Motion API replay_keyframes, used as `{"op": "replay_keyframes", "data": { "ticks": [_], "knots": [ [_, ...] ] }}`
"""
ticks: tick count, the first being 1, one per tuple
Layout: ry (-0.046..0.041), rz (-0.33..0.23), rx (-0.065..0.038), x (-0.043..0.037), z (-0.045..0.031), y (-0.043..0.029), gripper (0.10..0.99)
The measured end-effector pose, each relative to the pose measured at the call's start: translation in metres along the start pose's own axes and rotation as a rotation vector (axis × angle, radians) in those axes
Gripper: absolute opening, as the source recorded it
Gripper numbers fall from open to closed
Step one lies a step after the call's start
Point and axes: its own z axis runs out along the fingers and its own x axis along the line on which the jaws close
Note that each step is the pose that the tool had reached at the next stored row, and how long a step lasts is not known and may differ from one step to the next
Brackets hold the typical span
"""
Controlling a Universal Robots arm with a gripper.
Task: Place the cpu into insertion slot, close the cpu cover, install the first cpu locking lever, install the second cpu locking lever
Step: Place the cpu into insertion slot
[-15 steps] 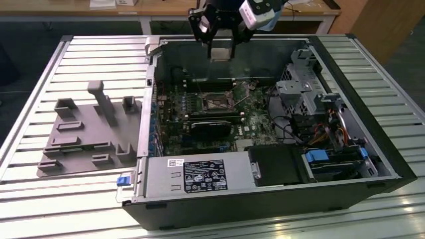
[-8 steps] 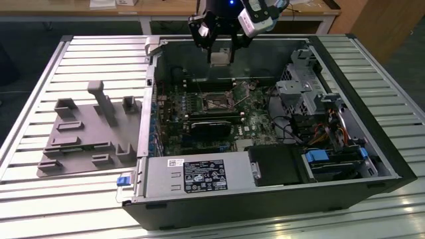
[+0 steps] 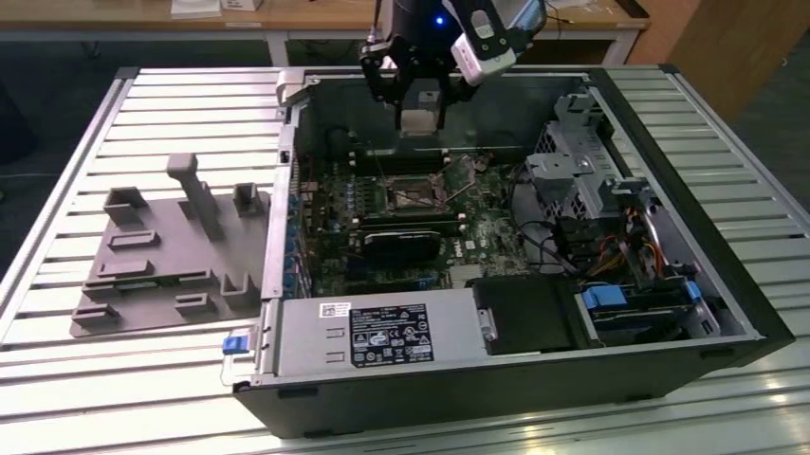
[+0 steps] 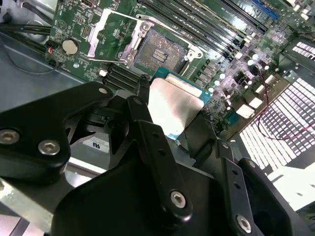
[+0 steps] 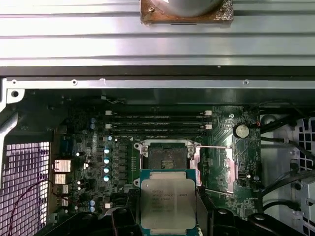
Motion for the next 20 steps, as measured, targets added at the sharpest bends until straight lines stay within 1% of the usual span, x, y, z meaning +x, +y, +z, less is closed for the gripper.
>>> {"op": "replay_keyframes", "data": {
  "ticks": [16,20],
  "knots": [
    [-0.0002,0.002,0.000,0.0009,0.0287,-0.0027,0.537],
    [-0.0062,0.067,-0.001,0.0009,0.0325,-0.0030,0.537]
  ]
}}
